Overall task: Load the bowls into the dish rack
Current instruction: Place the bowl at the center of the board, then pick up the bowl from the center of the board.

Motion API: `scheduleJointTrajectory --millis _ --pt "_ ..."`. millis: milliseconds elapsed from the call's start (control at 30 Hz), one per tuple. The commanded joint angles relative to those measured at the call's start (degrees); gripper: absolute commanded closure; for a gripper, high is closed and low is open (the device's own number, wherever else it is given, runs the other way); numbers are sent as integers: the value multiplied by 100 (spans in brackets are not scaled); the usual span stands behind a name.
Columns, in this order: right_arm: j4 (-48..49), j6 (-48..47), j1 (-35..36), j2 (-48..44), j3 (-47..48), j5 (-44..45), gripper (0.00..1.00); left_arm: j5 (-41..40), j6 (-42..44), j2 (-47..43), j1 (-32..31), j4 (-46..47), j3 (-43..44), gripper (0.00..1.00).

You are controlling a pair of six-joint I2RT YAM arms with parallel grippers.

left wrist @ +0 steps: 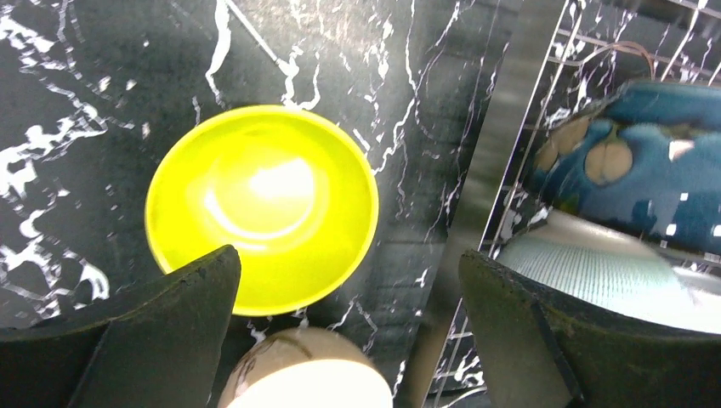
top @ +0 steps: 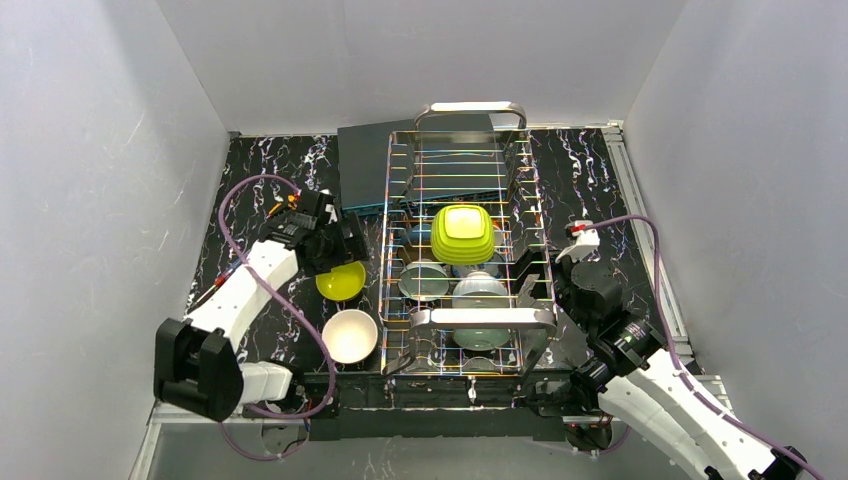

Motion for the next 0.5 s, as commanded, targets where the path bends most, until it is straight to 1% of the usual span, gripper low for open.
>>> scheduleJointTrajectory --millis 0,133,200,267,333,400,467 --pt "122 -150 6 -47 346 -72 1 -245 536 -767 22 -975 -19 2" --pt "113 -146 8 -65 397 -136 1 -475 564 -1403 27 -1649 -394 2" --pt "126 -127 6 -58 405 -151 1 -605 301 -1741 25 -1835 -684 2" --pt "137 -124 6 -48 409 -178 1 -325 169 -1981 23 -1712 -982 4" --pt "147 -124 6 -30 422 -211 1 -116 63 -2013 22 -1625 -1186 6" --pt "118 -115 11 -21 454 -226 1 -110 -41 -1818 16 -1751 -1138 10" --pt "106 -111 6 -21 468 -230 1 181 -12 -1555 11 -1844 -1110 14"
